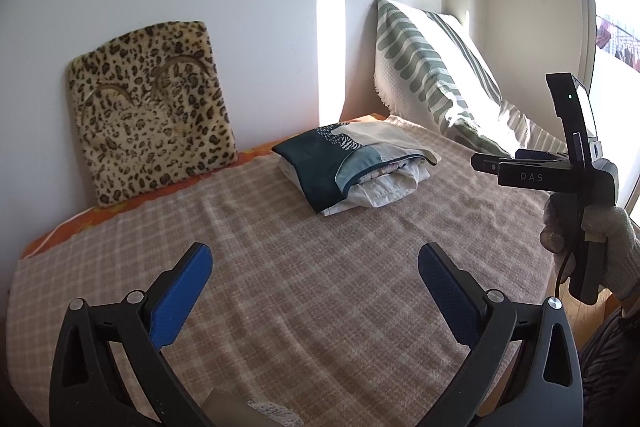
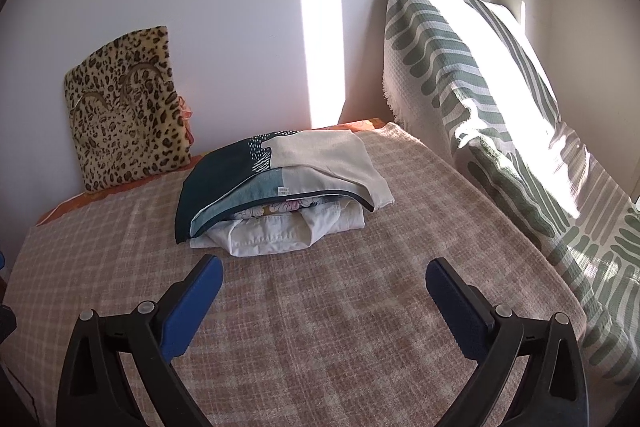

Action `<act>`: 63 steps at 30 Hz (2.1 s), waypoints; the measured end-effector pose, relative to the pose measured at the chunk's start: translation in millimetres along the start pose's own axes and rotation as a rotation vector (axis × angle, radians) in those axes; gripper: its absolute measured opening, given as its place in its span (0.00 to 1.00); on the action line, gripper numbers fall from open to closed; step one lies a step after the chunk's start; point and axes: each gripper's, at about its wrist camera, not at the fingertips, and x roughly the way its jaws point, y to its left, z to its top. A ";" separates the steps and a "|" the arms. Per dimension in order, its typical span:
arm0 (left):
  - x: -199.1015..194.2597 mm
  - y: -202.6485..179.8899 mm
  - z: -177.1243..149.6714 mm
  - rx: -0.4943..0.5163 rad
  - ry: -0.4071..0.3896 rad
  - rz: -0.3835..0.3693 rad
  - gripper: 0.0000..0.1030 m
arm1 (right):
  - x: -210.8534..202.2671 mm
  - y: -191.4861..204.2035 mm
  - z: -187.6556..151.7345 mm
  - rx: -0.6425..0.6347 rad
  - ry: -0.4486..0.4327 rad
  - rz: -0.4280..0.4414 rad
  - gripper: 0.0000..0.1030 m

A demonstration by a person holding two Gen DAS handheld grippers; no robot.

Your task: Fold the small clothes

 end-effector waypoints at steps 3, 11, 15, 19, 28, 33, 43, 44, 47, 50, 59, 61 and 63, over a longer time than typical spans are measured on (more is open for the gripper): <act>-2.0 -2.8 -1.5 0.008 -0.007 -0.003 1.00 | 2.2 1.4 -3.1 -0.004 -0.012 -0.006 1.00; -5.7 -8.6 -3.7 0.043 -0.025 0.007 1.00 | 11.1 4.5 -4.9 0.000 -0.007 -0.005 1.00; -4.3 -7.4 -5.3 0.043 -0.016 0.006 1.00 | 12.9 4.0 -4.3 -0.002 -0.008 -0.009 1.00; -4.1 -7.8 -5.3 0.043 -0.014 0.008 1.00 | 14.4 1.3 -4.6 0.006 -0.003 -0.013 1.00; -4.1 -7.0 -7.4 0.046 -0.016 0.009 1.00 | 15.0 -1.2 -5.4 0.017 0.002 -0.011 1.00; -4.7 -6.6 -8.0 0.044 -0.018 0.010 1.00 | 15.8 1.3 -5.0 0.017 0.005 -0.001 1.00; -5.3 -4.8 -8.9 0.044 -0.017 0.012 1.00 | 17.0 5.3 -3.8 0.010 0.005 0.004 1.00; -5.3 -4.9 -8.9 0.044 -0.017 0.010 1.00 | 16.7 5.2 -4.0 0.009 0.005 0.002 1.00; -5.3 -5.2 -8.9 0.045 -0.018 0.014 1.00 | 16.3 5.1 -4.2 0.011 0.004 0.004 1.00; -5.9 -4.5 -9.5 0.046 -0.019 0.013 1.00 | 17.2 6.7 -4.1 0.012 0.006 0.013 1.00; -7.1 -3.8 -10.1 0.049 -0.021 0.012 1.00 | 17.2 8.5 -5.0 0.010 0.008 0.015 1.00; -7.6 -3.2 -10.5 0.049 -0.023 0.012 1.00 | 17.7 9.3 -5.0 0.011 0.010 0.017 1.00; -8.1 -3.5 -9.9 0.051 -0.023 0.010 1.00 | 17.4 9.1 -4.9 0.010 0.010 0.017 1.00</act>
